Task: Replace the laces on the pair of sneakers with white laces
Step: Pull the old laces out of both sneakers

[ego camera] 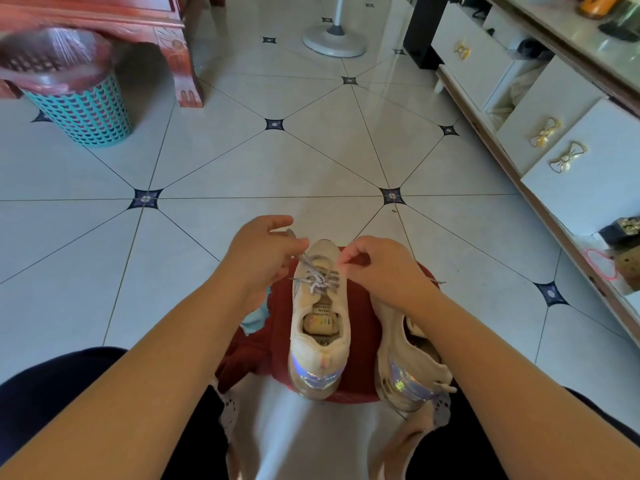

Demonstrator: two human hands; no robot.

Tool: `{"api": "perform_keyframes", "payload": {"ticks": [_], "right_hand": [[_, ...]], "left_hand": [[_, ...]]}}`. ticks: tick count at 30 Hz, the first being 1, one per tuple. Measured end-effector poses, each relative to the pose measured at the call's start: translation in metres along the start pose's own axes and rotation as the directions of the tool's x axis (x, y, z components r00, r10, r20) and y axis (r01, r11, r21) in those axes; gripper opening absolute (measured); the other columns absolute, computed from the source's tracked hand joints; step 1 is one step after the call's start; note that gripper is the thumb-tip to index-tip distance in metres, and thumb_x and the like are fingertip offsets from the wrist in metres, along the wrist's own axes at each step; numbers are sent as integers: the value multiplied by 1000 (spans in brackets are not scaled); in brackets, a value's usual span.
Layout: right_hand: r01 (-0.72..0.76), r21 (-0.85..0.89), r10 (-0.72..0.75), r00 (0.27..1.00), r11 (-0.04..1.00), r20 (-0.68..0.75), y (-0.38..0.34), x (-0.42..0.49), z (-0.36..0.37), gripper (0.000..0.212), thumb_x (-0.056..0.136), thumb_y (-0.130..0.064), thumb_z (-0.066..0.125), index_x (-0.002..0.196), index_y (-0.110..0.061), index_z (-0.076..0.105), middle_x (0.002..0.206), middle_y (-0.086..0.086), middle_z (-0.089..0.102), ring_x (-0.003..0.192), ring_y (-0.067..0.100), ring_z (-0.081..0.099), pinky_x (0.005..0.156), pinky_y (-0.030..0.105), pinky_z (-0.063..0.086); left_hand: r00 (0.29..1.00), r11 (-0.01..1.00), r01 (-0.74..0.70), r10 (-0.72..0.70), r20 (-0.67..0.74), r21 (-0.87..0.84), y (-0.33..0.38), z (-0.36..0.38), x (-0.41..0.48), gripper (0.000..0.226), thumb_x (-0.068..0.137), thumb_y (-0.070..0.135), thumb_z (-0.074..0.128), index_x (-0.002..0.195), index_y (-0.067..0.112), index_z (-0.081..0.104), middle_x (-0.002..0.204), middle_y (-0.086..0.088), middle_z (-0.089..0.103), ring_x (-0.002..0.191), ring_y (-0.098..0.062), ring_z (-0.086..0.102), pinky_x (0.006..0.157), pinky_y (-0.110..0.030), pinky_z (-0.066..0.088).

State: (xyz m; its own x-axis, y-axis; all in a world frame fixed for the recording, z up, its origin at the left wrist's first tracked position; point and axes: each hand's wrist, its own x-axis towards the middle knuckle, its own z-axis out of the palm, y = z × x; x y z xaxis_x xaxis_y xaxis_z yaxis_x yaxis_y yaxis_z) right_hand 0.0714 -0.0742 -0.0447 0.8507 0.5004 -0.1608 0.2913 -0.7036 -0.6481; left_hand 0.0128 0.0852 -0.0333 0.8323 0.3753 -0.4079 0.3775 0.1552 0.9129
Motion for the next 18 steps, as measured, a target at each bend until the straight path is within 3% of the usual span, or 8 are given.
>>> {"api": "perform_keyframes", "payload": {"ticks": [2,3,4,6,8,12,15,18], "right_hand": [[19,23,-20,998,1000,52,-1,-4,1,14,81,-17,65,95,-20,64,84,-13,59,80,4,55,68,8,40],[32,2,-32,997,999,68,-2,-6,3,18,79,-18,67,96,-21,62,80,-15,58,75,1,54,62,4,37],[49,-28,-47,996,998,77,-3,-8,6,20,78,-21,68,97,-22,61,77,-15,56,71,-1,52,58,4,36],[93,-82,-86,992,992,92,-5,-11,10,20,78,-25,69,95,-23,59,75,-15,55,68,-2,50,56,5,34],[122,-111,-113,990,986,85,-5,-12,12,14,80,-29,67,91,-24,60,75,-14,55,71,3,49,59,9,33],[123,-91,-119,992,988,47,-6,-13,12,17,78,-29,68,94,-25,64,81,-12,58,72,3,50,62,13,36],[154,-137,-140,984,979,109,-8,-13,15,25,77,-28,69,101,-22,64,87,-10,60,72,2,51,64,16,40],[139,-196,-124,988,971,87,-10,-12,15,18,81,-25,66,97,-17,69,91,-2,67,80,12,58,73,25,44]], "left_hand": [[983,903,-161,184,-21,398,1,6,-4,49,80,13,67,126,22,51,115,3,54,85,-10,59,72,-24,49],[969,872,-215,246,-15,439,3,9,-6,46,80,14,67,122,25,53,118,6,53,89,-12,59,75,-26,49],[964,887,-243,264,-2,392,4,11,-8,40,80,12,66,116,27,56,118,7,55,80,-9,59,68,-24,48],[977,970,-214,212,33,113,9,12,-13,32,82,3,61,107,22,60,111,3,59,51,-2,49,49,-17,40],[987,978,-135,146,61,-159,13,12,-17,29,84,-6,55,106,12,61,101,-2,62,42,-2,38,43,-15,35],[984,795,-60,148,97,-603,25,7,-17,24,87,-7,48,97,8,65,84,-3,64,43,-3,38,43,-13,36],[978,671,-67,191,84,-739,33,2,-15,25,89,-6,44,93,8,65,80,-3,63,43,-3,38,44,-13,37],[982,698,-90,182,54,-710,33,-1,-12,24,89,-6,45,93,8,65,80,-3,63,44,-3,39,44,-13,37]]}}
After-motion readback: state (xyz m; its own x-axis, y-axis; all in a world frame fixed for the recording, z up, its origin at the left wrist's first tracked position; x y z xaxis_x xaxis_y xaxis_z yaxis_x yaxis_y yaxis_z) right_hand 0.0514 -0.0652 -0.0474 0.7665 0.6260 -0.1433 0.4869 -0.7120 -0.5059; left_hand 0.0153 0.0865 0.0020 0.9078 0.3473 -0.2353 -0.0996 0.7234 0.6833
